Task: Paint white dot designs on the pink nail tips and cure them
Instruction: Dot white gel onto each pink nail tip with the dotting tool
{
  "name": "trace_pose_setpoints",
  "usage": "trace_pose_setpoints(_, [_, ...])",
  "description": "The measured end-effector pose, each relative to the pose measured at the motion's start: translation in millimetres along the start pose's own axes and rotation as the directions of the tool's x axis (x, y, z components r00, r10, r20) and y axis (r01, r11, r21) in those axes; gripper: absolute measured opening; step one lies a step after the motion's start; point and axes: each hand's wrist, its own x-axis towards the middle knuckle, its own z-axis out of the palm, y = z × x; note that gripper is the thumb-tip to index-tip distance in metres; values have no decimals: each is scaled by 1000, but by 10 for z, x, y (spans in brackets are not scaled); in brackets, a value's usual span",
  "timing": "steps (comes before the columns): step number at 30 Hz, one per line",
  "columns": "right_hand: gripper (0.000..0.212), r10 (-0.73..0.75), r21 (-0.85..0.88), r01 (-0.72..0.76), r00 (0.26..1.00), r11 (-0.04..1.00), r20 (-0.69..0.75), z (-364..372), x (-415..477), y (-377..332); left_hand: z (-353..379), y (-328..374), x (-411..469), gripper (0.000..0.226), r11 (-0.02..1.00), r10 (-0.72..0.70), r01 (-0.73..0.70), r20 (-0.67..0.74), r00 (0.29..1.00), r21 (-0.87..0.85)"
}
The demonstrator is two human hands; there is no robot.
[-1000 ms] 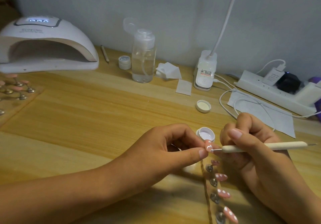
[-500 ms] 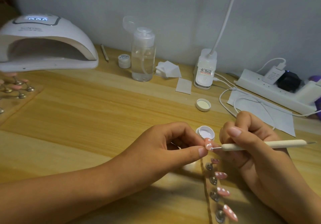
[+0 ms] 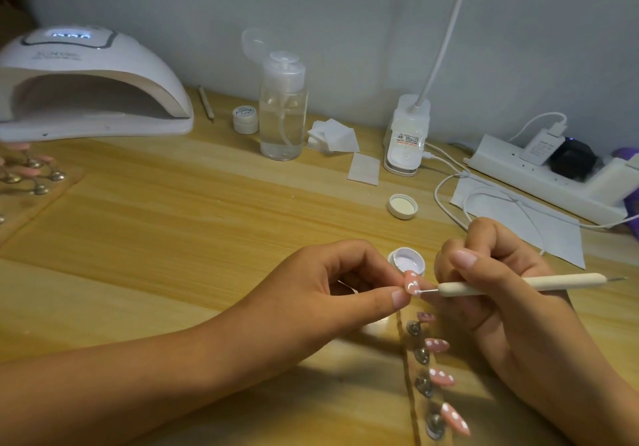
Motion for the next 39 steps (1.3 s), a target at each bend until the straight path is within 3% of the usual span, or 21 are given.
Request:
trace_pose_setpoints(5, [32, -17, 62, 18, 1000, 998, -3, 2, 7, 8, -1, 10, -4, 4, 1000, -2, 2, 3, 1000, 0])
trace_pose_setpoints(8, [35, -123, 44, 127, 989, 991, -81, -40, 32, 20, -6, 8, -6, 4, 1000, -7, 7, 8, 1000, 13])
trace_pose_setpoints(13, [39, -243, -351, 162, 949, 922, -200, -171, 83, 9, -2, 14, -4, 7, 1000, 1, -1, 10, 1000, -5])
trace_pose_setpoints(16, [21, -291, -510, 185, 947, 840, -135, -184, 102, 13, -5, 6, -4, 6, 1000, 2, -2, 9, 1000, -1])
trace_pose_setpoints(21, [9, -390, -597, 301, 921, 744, -21, -140, 87, 54, -11, -4, 3, 6, 1000, 1, -1, 20, 1000, -26])
trace_pose_setpoints(27, [17, -357, -727, 334, 925, 600, 130, -115, 106, 108, -23, -31, 9, 10, 999, -3, 3, 24, 1000, -33])
trace_pose_setpoints(39, [24, -282, -753, 286, 949, 593, 139, -128, 111, 118, -9, 5, 5, 9, 1000, 8, -7, 53, 999, -25])
